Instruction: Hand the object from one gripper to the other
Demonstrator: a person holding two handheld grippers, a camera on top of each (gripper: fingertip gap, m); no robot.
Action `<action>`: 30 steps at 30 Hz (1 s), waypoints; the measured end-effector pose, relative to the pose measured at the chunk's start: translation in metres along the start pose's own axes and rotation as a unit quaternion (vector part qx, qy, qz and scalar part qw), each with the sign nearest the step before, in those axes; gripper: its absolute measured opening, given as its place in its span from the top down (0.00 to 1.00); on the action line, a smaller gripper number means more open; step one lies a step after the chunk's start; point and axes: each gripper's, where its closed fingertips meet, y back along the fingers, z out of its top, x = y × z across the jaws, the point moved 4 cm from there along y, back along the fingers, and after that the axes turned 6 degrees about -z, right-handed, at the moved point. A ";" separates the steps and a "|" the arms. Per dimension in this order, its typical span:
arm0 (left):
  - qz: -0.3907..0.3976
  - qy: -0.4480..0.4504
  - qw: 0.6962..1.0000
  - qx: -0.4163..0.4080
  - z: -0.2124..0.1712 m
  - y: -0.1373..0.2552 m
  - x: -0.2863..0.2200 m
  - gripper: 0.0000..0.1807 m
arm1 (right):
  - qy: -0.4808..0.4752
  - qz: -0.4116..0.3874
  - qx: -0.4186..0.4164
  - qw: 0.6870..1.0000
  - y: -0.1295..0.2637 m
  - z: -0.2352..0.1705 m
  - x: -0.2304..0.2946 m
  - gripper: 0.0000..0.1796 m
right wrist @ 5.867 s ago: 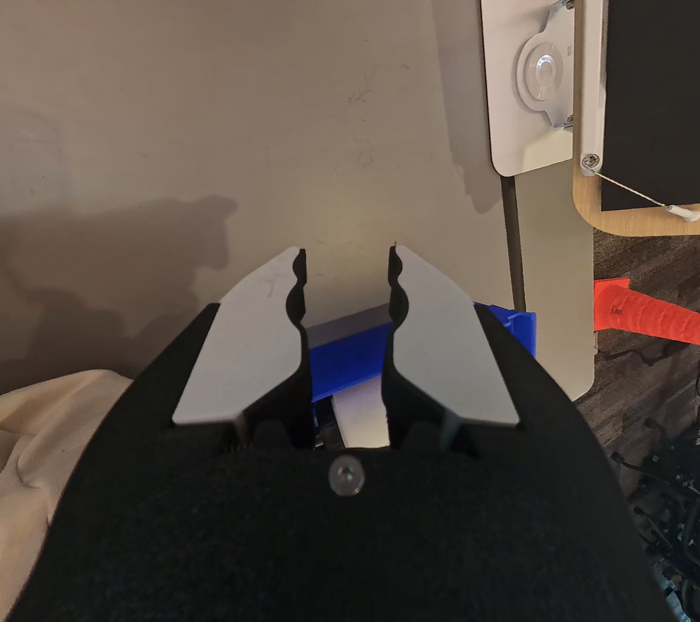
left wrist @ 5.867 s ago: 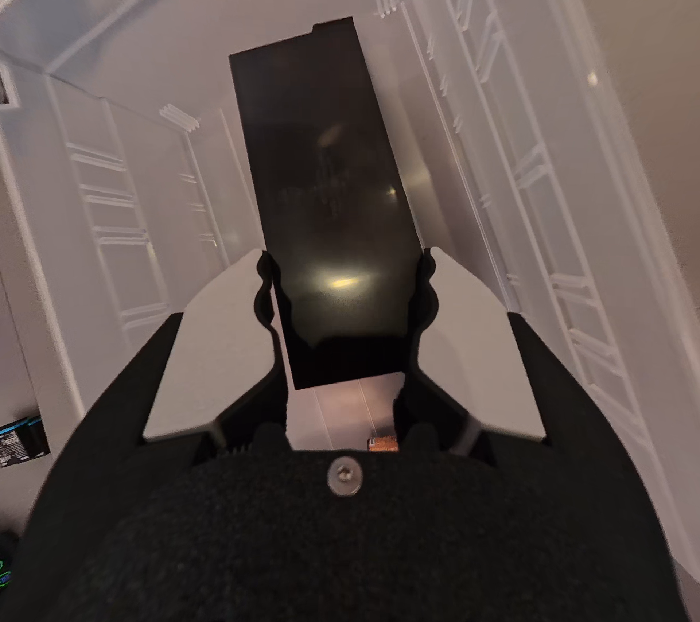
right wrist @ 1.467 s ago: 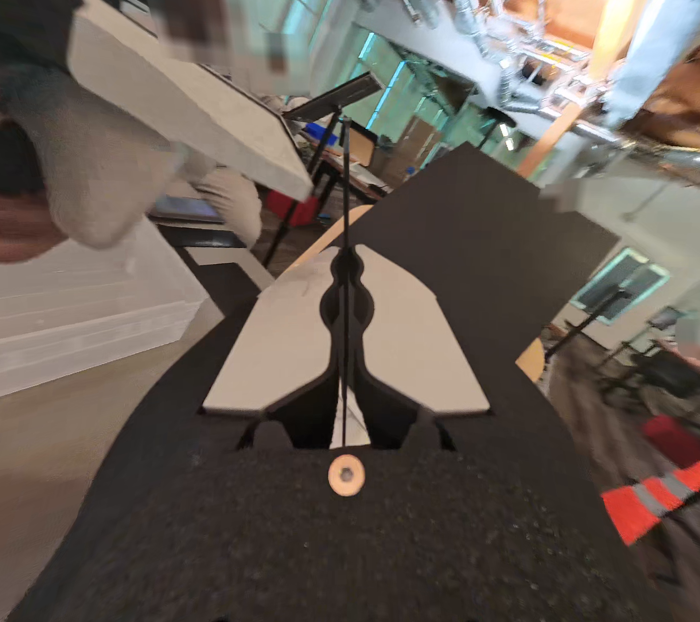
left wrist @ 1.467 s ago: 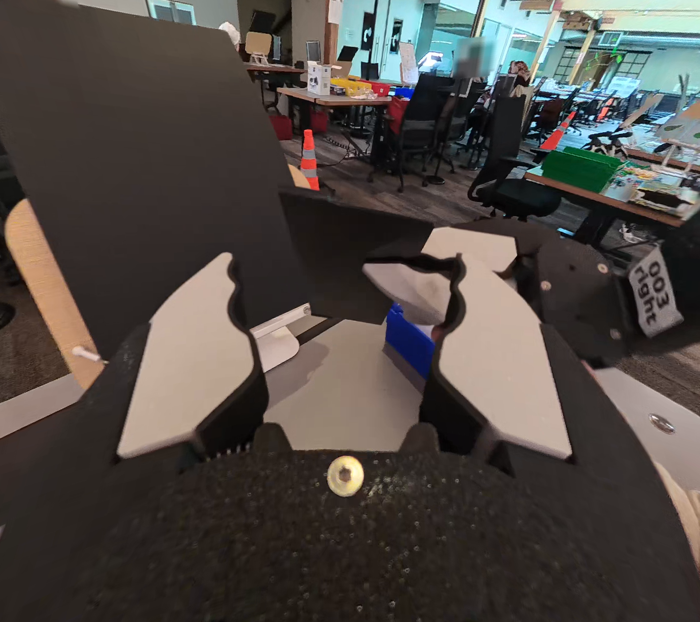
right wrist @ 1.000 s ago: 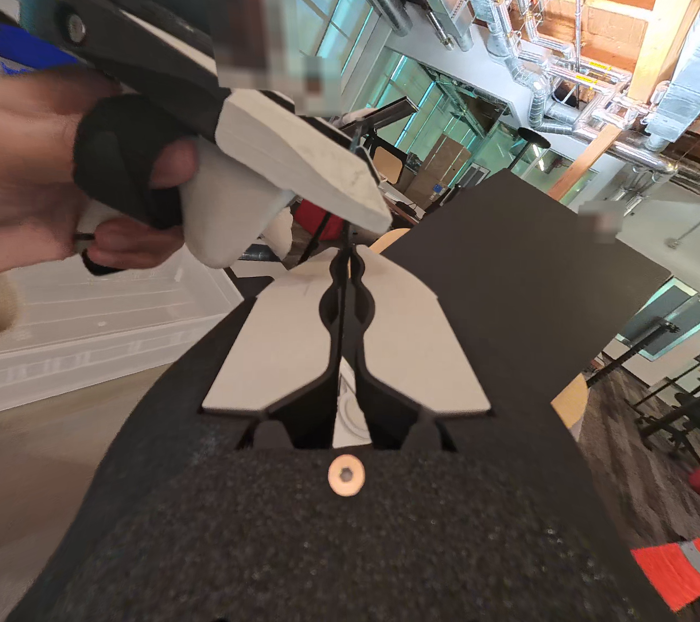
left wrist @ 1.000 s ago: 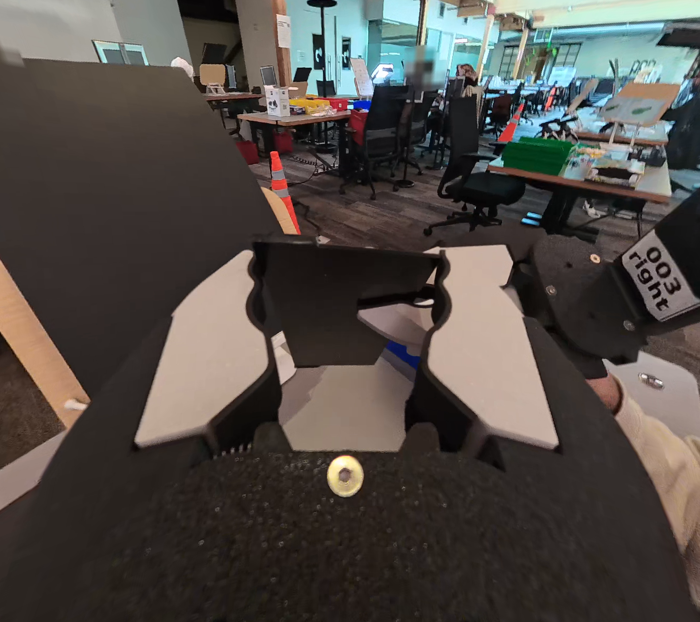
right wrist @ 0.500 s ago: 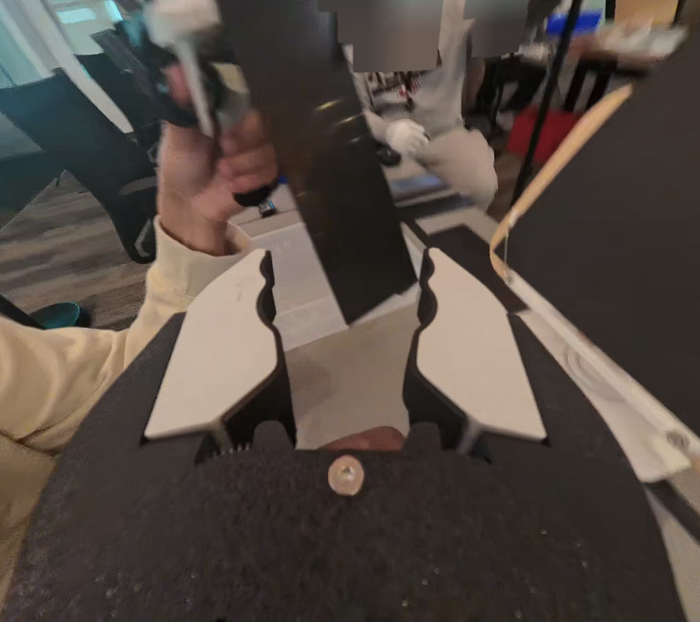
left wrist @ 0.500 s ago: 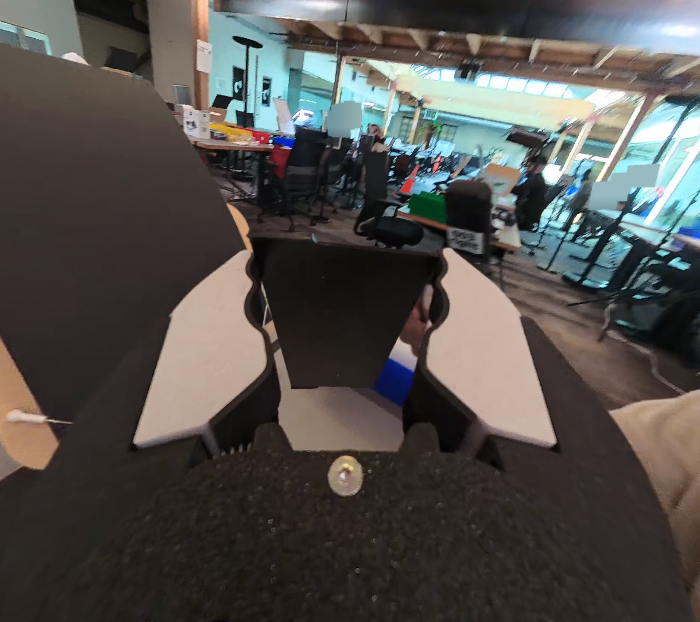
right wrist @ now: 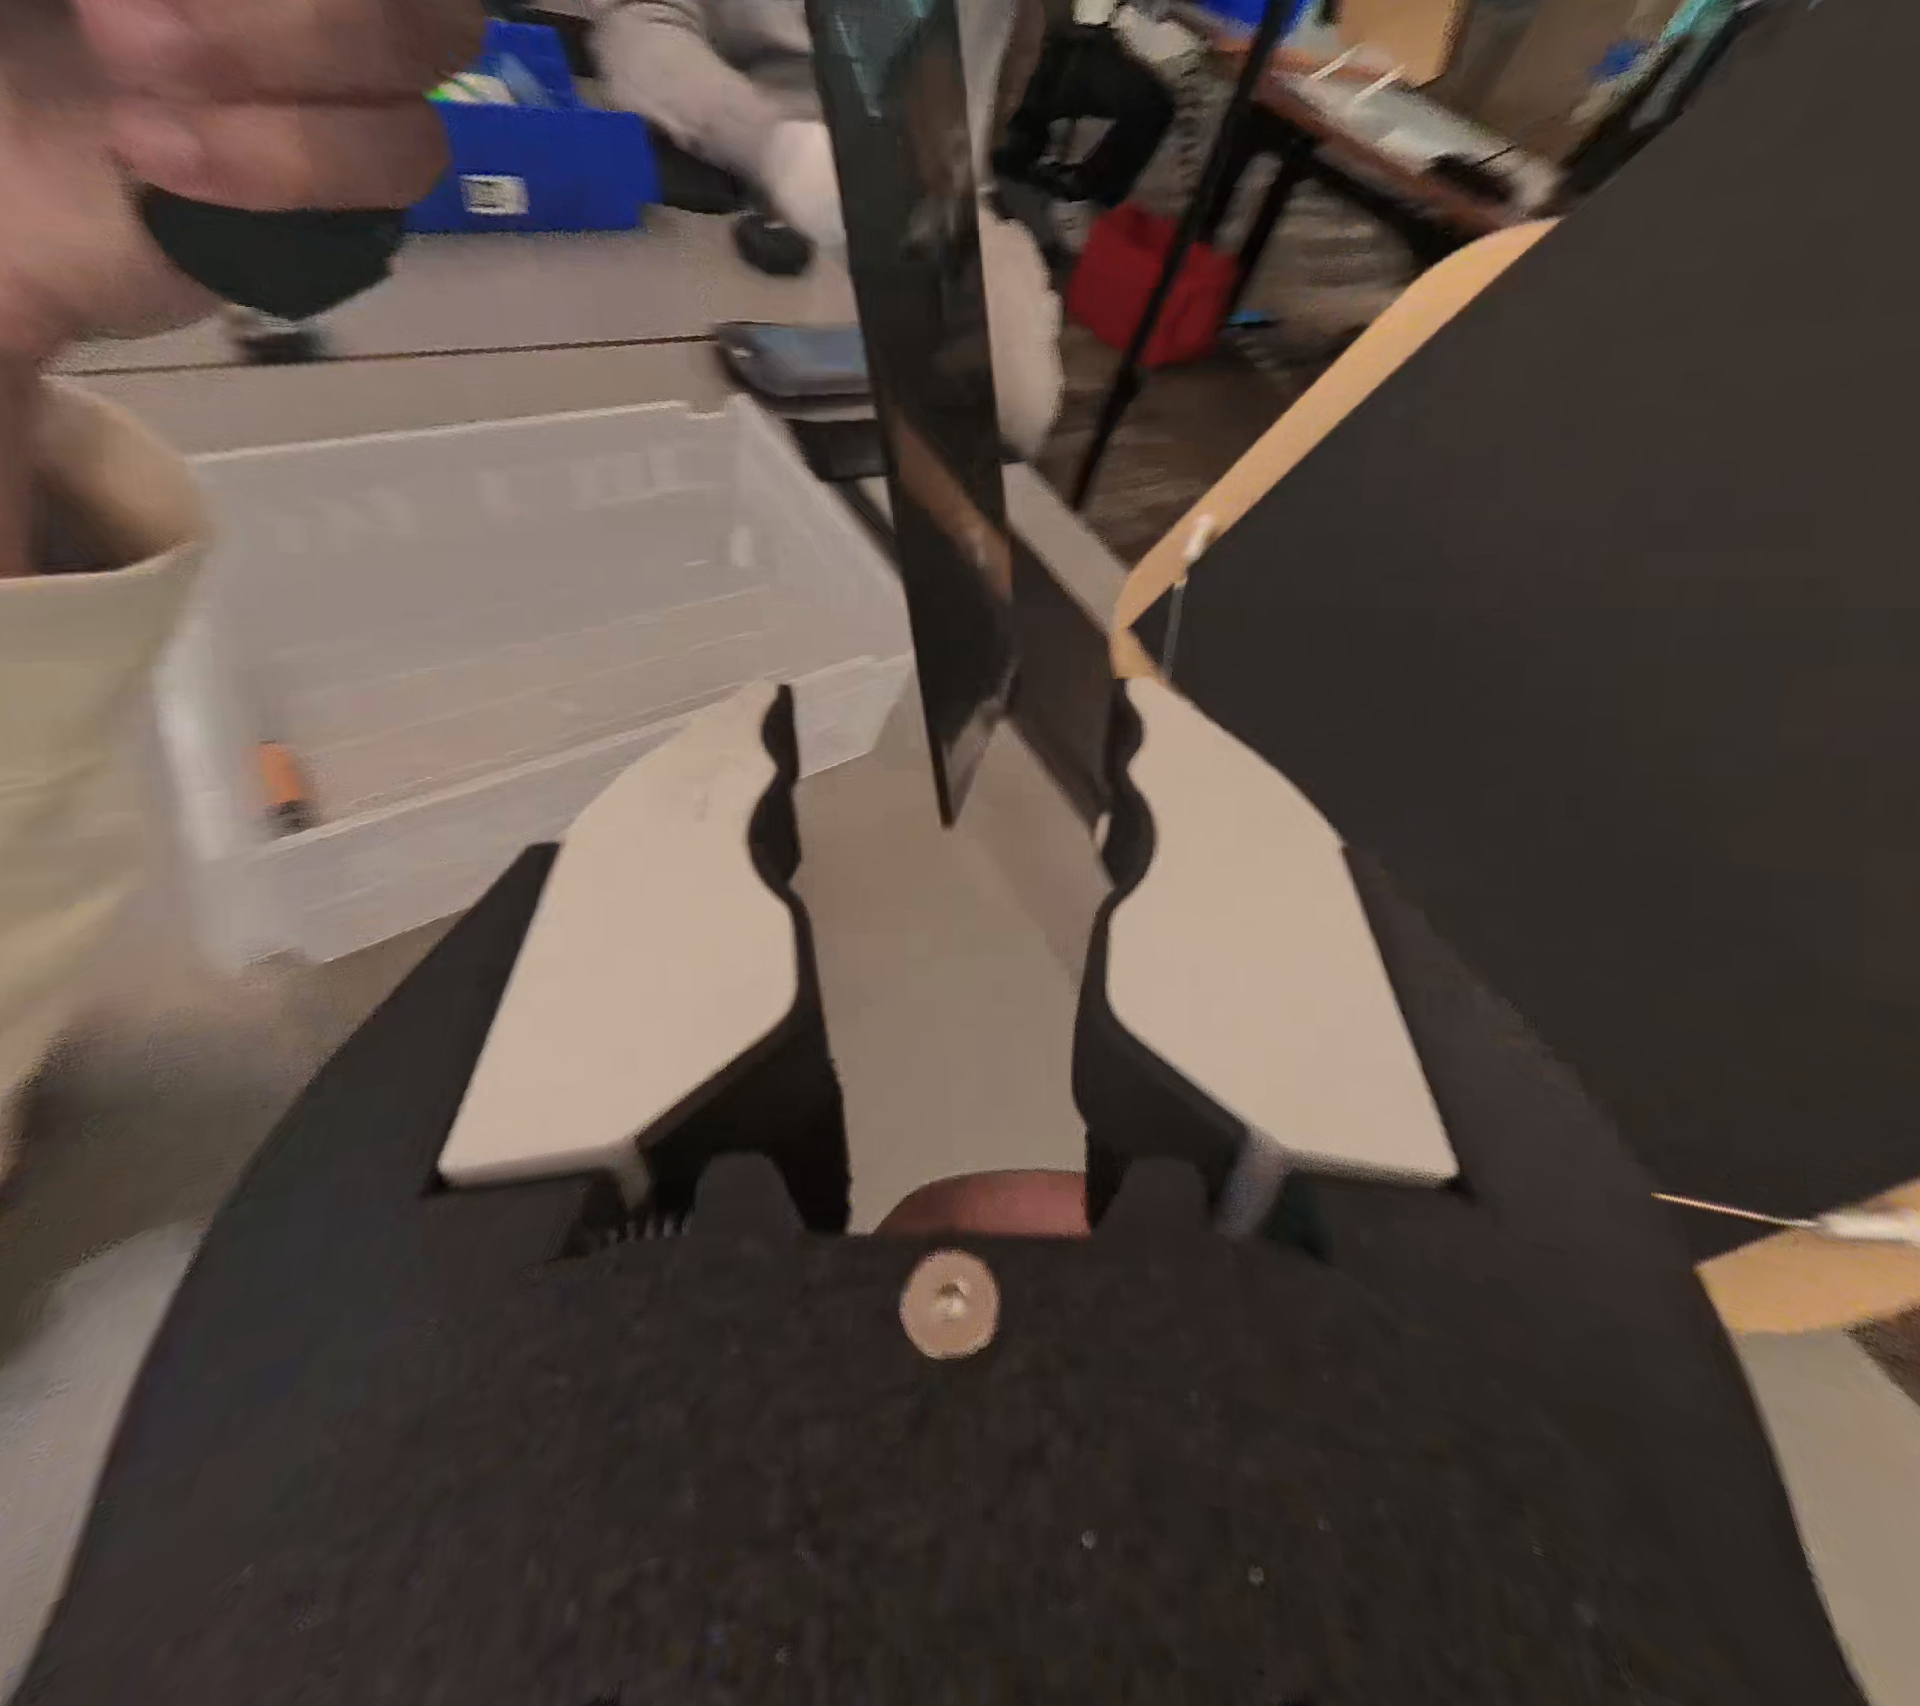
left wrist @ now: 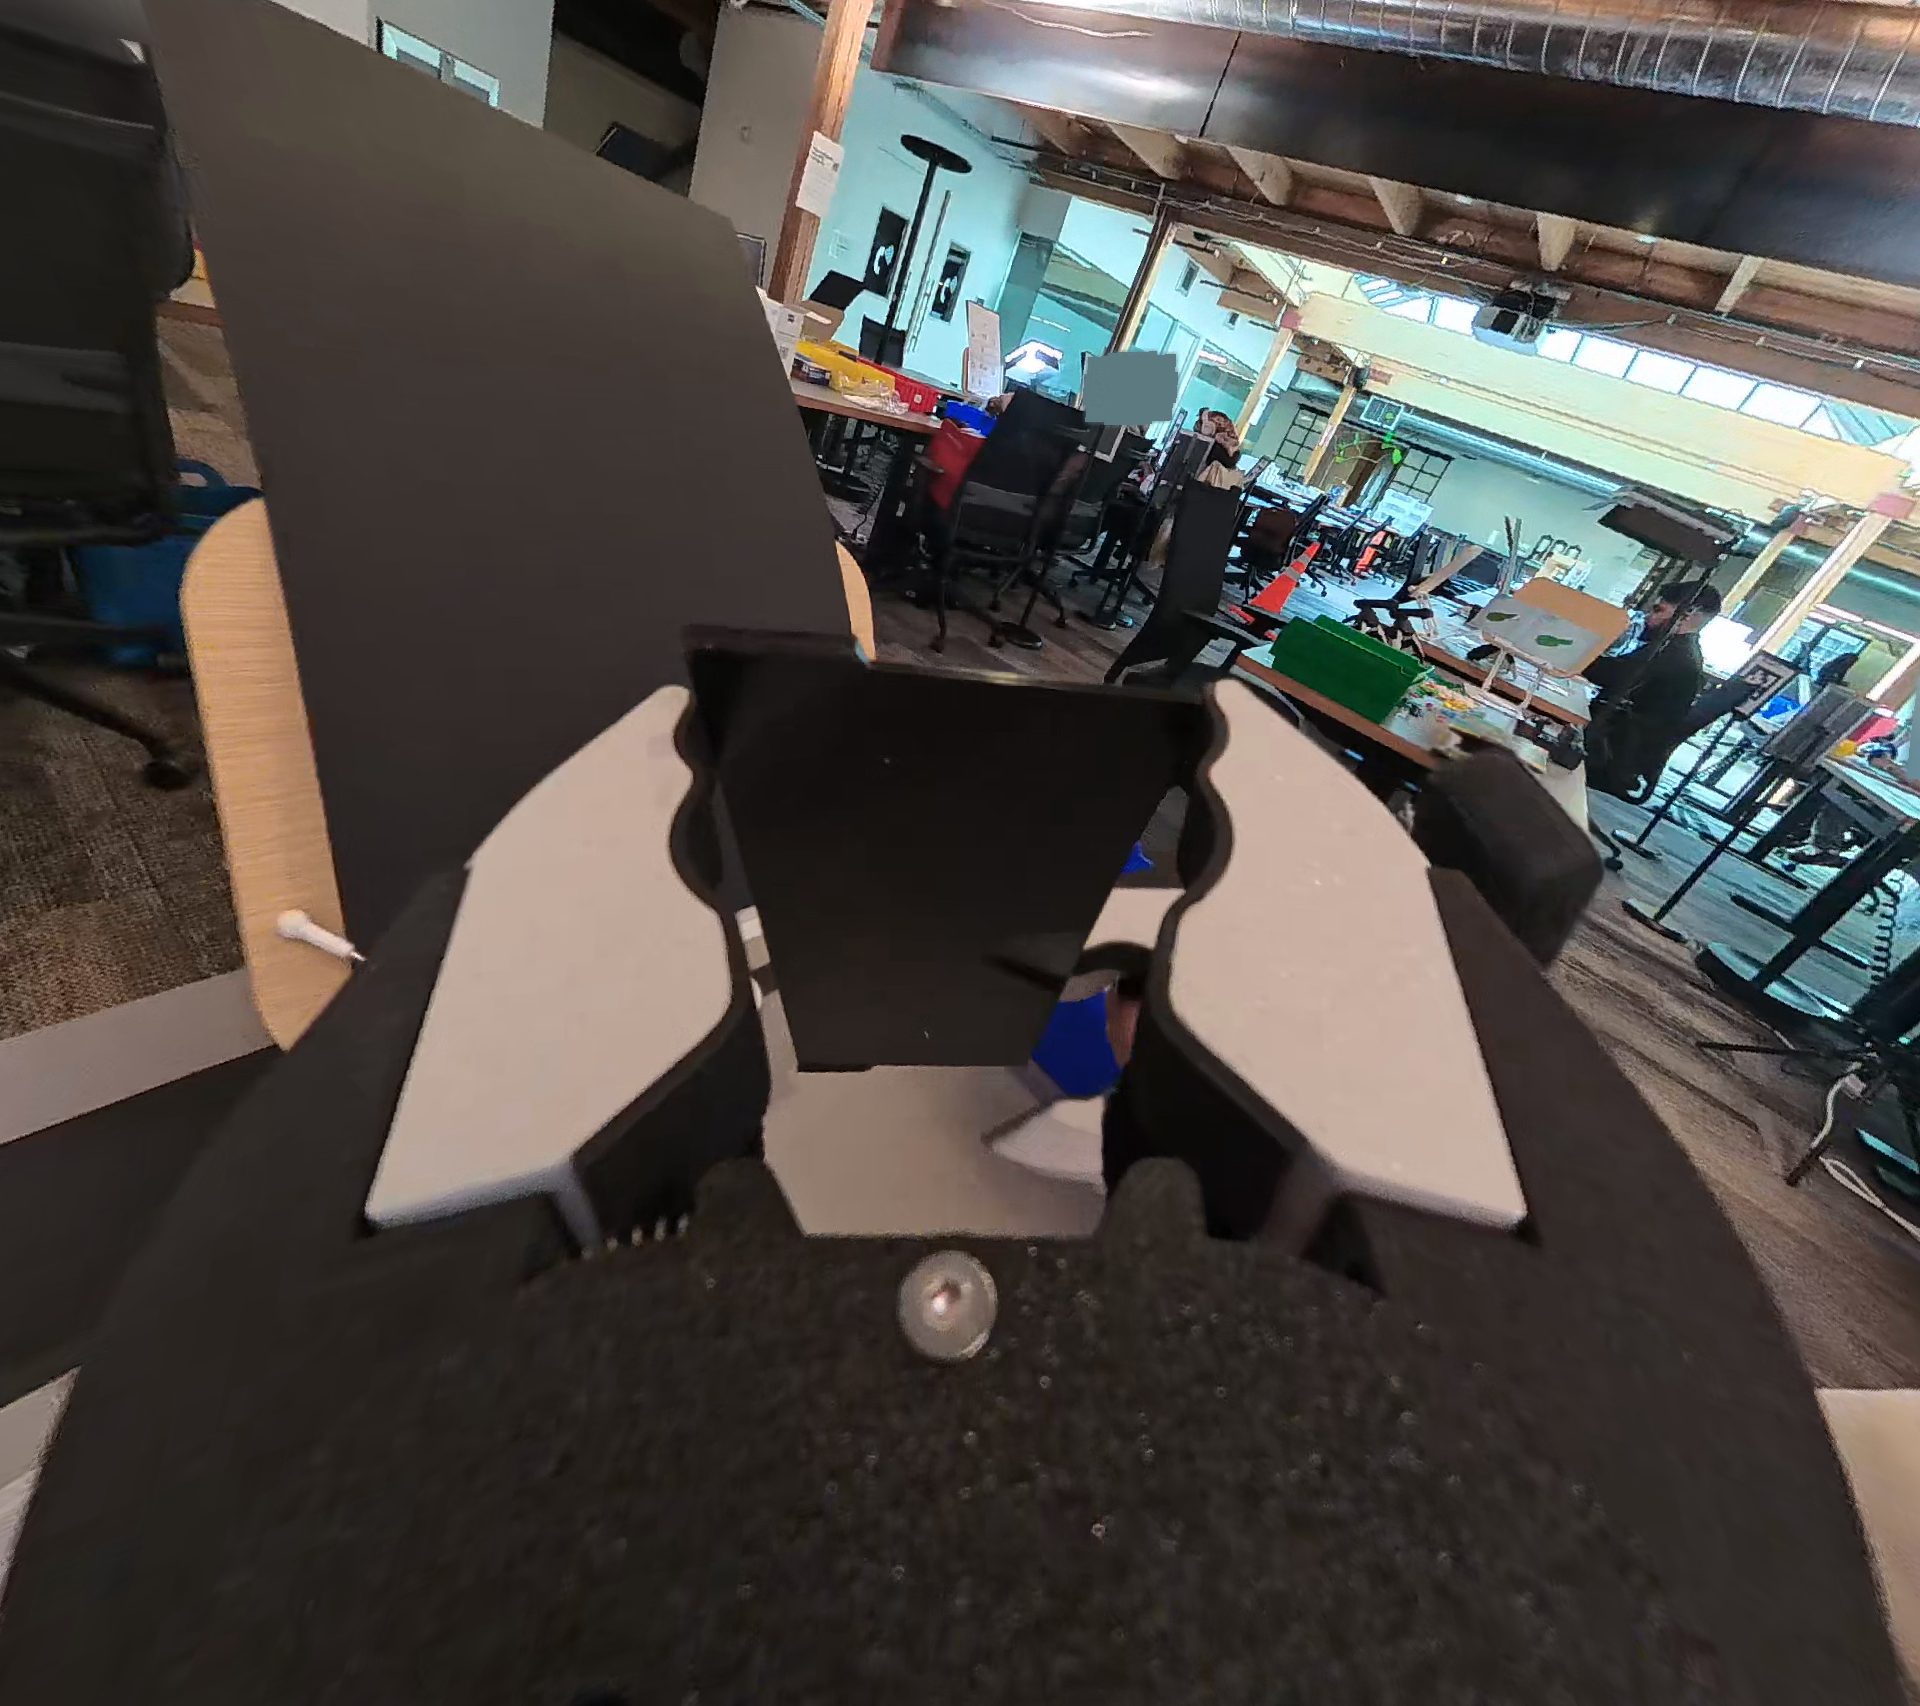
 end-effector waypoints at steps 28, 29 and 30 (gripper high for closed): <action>-0.085 -0.274 0.957 0.040 -0.027 -0.040 -0.089 0.73 | -0.535 0.311 -0.296 0.728 0.093 0.052 -0.082 0.99; -0.082 -0.270 0.959 0.024 -0.029 -0.044 -0.093 0.80 | -0.548 0.316 -0.312 0.708 0.095 0.053 -0.081 0.99; -0.083 -0.248 0.965 0.000 -0.028 -0.047 -0.096 0.88 | -0.556 0.318 -0.325 0.696 0.097 0.055 -0.079 0.99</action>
